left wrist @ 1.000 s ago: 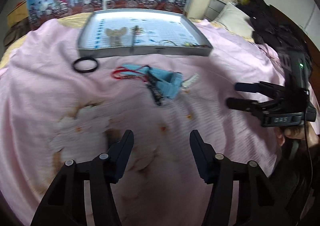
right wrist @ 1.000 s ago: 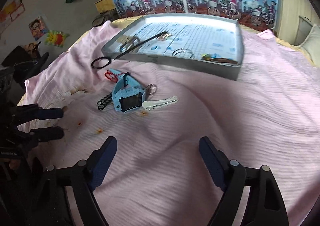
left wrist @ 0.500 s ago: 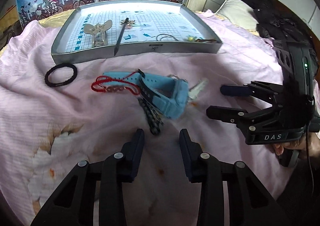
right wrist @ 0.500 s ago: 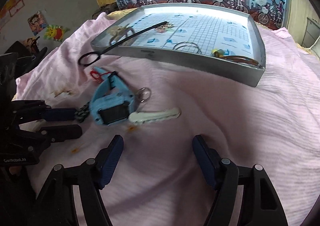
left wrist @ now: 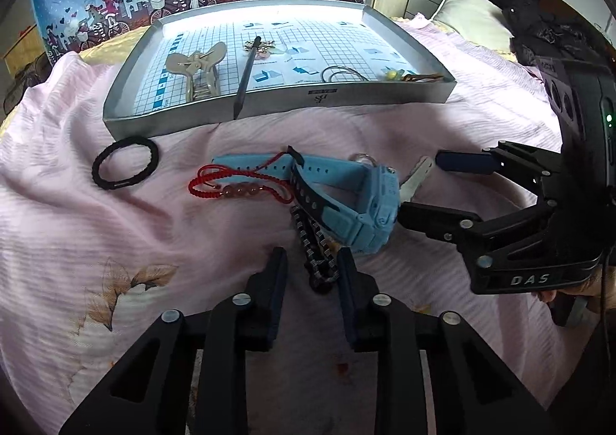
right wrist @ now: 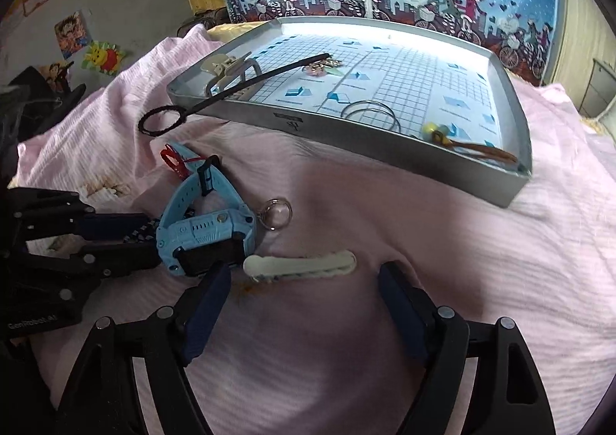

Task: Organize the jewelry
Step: 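Grasp the black beaded strand with the left gripper while the right grasps the white hair clip, then carry the beaded strand into the tray with the left gripper while the right carries the white clip in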

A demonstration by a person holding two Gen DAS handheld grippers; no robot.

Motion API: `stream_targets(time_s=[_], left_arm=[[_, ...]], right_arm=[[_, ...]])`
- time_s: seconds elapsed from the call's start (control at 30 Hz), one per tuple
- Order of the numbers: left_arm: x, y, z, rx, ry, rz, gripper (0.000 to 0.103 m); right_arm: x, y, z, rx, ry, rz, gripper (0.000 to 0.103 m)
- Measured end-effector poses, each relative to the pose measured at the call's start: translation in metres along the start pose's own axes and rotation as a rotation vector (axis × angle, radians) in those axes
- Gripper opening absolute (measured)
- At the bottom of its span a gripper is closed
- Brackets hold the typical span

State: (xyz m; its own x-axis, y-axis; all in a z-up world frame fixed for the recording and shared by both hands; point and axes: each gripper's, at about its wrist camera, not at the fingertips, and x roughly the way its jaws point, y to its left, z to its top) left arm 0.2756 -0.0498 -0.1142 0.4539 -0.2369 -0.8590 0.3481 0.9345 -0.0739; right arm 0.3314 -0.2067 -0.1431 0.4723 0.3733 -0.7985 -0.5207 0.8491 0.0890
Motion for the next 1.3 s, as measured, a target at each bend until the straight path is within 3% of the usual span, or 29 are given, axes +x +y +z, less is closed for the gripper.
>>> stream_targets(time_s=[0.2,0.33,0.6,0.9,1.13,1.3], left_arm=[[0.001,0.006,0.000,-0.031,-0.003,-0.008,0.014],[-0.002,0.010,0.000,-0.069,0.006,-0.034,0.012],[-0.014,0.018,-0.001,-0.177,0.036,-0.126,0.012],[-0.033,0.025,-0.007,-0.311,0.064,-0.263,0.011],[-0.064,0.018,-0.004,-0.256,-0.047,-0.214,0.011],[-0.073,0.010,0.002,-0.177,-0.179,-0.122,0.011]], right_arm=[[0.007,0.006,0.002,-0.042,-0.003,-0.043,0.077],[0.005,0.004,0.001,-0.031,-0.019,-0.056,0.057],[-0.005,0.005,0.002,-0.017,-0.026,-0.040,0.057],[-0.032,-0.003,0.005,0.050,-0.092,-0.035,0.057],[-0.049,-0.006,0.009,0.082,-0.171,-0.051,0.057],[-0.053,-0.014,0.014,0.110,-0.204,-0.094,0.057]])
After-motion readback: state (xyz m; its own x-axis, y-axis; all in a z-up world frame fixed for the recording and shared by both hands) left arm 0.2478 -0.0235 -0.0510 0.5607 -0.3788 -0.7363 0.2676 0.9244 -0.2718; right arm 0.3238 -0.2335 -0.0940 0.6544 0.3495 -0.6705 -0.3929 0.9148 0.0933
